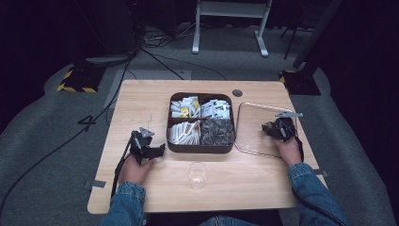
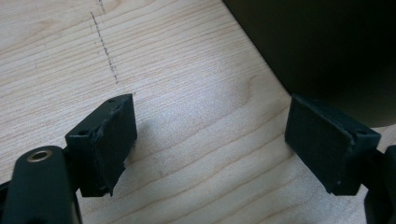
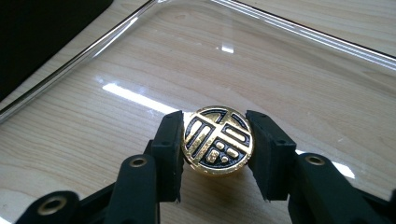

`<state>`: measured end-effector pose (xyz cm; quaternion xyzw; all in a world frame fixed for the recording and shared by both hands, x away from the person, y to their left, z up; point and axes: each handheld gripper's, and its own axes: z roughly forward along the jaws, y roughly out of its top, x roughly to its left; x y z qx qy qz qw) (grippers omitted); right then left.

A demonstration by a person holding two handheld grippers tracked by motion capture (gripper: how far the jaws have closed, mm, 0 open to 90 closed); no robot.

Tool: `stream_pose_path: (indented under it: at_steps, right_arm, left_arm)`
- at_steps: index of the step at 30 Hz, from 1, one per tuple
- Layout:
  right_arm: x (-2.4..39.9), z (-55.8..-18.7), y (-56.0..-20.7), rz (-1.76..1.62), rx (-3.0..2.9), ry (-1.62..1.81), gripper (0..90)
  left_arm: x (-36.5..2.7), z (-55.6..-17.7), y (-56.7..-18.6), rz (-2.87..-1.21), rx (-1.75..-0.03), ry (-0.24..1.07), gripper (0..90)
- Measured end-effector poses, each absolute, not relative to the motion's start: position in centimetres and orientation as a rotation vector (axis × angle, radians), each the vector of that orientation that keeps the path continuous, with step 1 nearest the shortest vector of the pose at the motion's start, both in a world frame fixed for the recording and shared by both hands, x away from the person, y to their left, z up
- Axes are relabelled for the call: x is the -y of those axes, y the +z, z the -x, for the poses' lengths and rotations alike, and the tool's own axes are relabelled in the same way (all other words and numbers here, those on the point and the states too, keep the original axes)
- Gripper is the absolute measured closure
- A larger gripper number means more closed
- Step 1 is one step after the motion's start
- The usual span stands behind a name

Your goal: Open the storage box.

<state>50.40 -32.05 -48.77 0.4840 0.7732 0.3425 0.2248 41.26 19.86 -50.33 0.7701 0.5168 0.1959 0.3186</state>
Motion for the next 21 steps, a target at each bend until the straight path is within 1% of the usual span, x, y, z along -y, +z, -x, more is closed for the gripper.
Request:
stream_pose_path:
  at_steps: [11,12,13,14,17,21]
  right_arm:
    - [32.8,-50.59,-49.22,-1.39,-2.151,0.987,57.1]
    - [32.83,-50.46,-49.29,-1.382,-2.154,0.994,52.3]
    - [32.83,-50.44,-49.29,-1.383,-2.158,0.997,50.0]
    - [32.83,-50.44,-49.29,-1.383,-2.158,0.997,50.0]
    - [32.84,-50.37,-49.28,-1.386,-2.164,1.005,45.5]
    - [32.89,-50.09,-48.8,-1.383,-2.153,1.034,43.6]
  left_arm:
    - [-19.86,-41.27,-50.33,-2.026,-1.359,0.515,17.2]
    - [-19.87,-41.27,-50.33,-2.026,-1.359,0.515,17.2]
    - [-19.85,-41.26,-50.33,-2.023,-1.362,0.515,17.2]
    - [-19.85,-41.26,-50.33,-2.024,-1.361,0.515,17.2]
    - [-19.87,-41.3,-50.33,-2.026,-1.358,0.515,17.2]
    - [-19.91,-41.34,-50.31,-2.03,-1.354,0.52,17.2]
